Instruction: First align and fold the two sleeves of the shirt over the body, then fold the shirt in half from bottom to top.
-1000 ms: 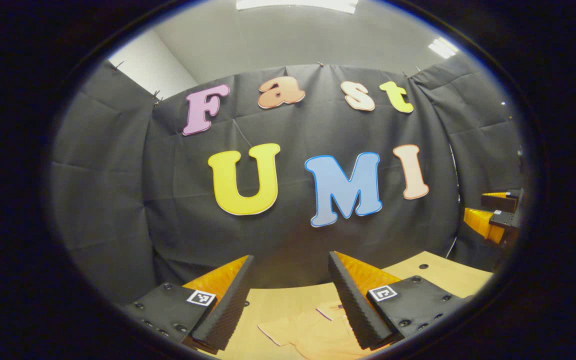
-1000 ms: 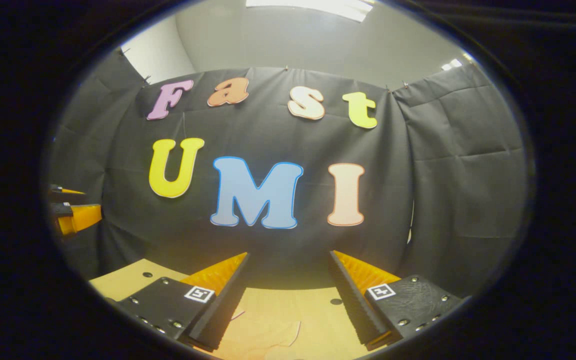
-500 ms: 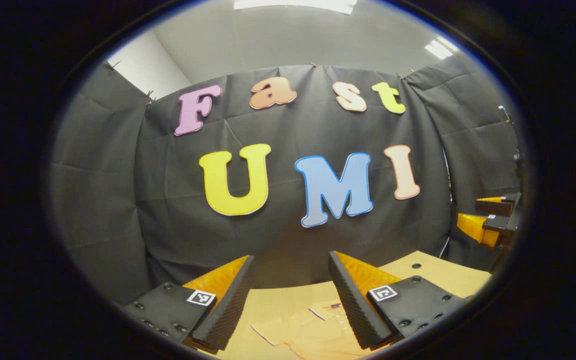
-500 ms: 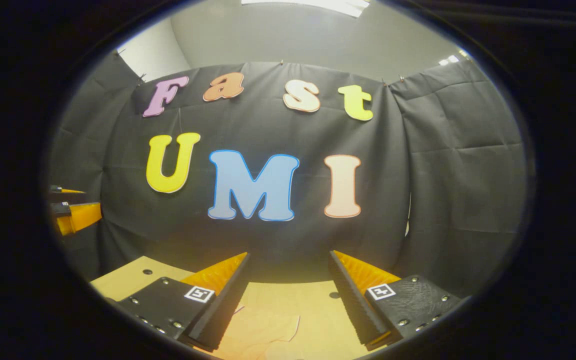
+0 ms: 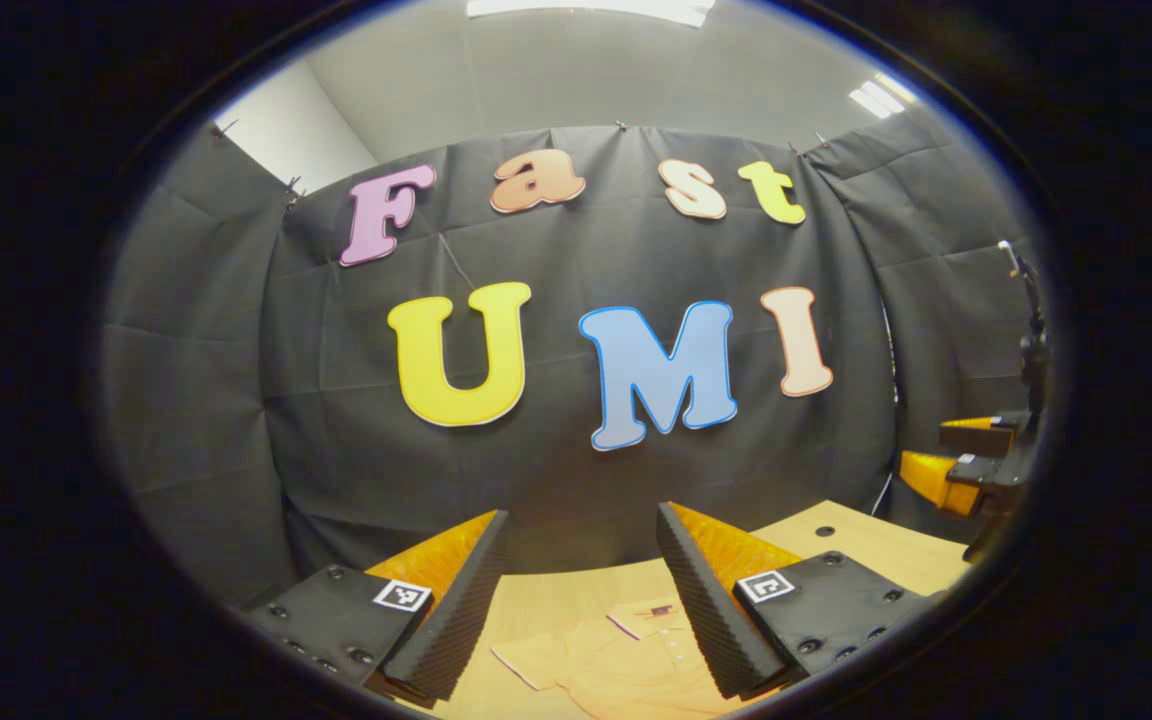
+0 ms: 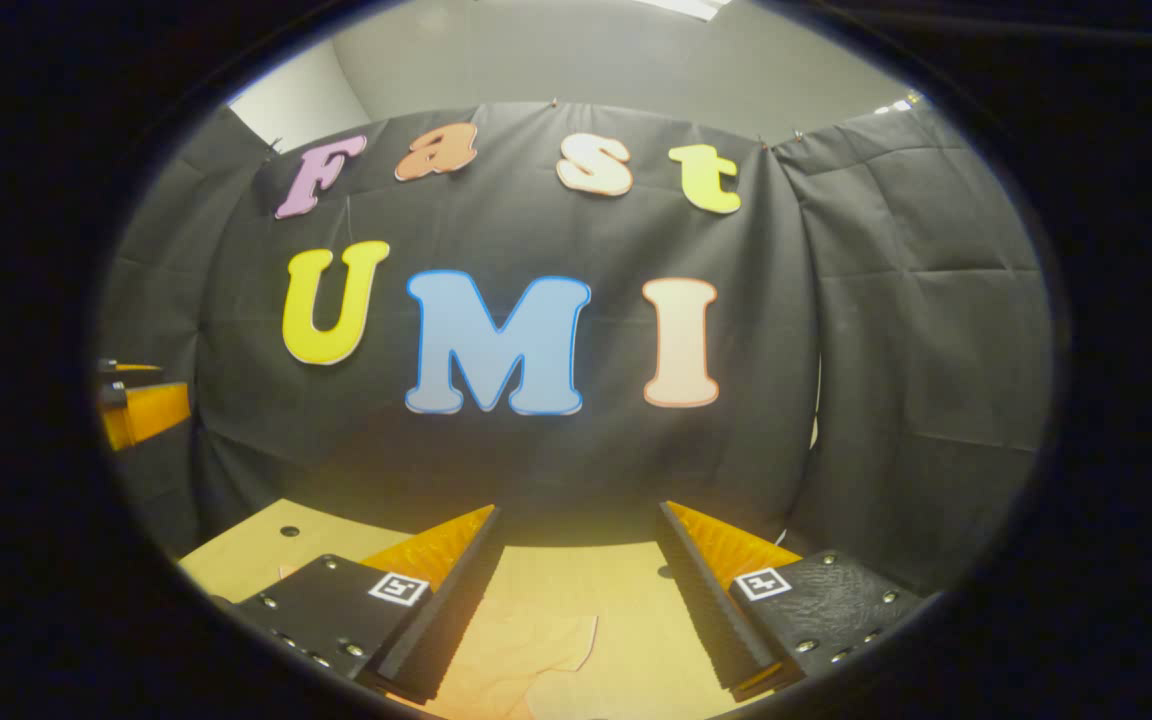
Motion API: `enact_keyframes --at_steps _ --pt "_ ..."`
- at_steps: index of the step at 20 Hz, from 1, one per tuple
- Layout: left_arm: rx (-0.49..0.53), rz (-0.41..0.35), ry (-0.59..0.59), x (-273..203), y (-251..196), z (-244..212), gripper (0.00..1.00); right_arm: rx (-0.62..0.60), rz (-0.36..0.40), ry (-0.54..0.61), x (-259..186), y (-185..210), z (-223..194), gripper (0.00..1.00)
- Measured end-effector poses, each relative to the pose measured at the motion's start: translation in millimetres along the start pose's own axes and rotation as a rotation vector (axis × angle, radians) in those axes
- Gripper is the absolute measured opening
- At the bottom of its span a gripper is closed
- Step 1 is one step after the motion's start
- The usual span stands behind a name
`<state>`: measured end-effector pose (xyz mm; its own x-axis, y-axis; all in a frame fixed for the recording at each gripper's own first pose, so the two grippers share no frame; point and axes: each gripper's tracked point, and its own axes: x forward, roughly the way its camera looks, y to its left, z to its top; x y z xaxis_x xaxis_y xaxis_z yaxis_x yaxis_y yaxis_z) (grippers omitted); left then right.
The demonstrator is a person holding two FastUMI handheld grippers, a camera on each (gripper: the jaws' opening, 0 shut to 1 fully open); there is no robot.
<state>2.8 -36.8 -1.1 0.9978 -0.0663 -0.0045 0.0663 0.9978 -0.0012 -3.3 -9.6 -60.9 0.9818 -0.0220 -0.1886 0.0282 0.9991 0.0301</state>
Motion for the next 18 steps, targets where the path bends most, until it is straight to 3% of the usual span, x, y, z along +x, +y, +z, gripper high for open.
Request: enact_keyframes --at_steps 3,4,11,13,18 --pt "0.000 -0.001 -0.003 2 -3 1 0.95 -0.003 0.016 0.130 25 -1 -56 0.95" --pt "0.000 0.003 -0.002 2 -2 0 1.00 -0.001 0.021 0.171 34 -2 -74 0.93" --pt "-0.007 0.050 0.021 8 16 -9 0.95 0.092 0.032 0.478 88 -9 -201 0.96" --pt "-0.006 0.067 0.031 10 22 -13 1.00 0.098 0.026 0.554 96 -12 -234 0.96" --pt "-0.018 0.112 0.072 7 40 -29 1.00 0.115 0.009 0.697 115 -16 -293 0.96"
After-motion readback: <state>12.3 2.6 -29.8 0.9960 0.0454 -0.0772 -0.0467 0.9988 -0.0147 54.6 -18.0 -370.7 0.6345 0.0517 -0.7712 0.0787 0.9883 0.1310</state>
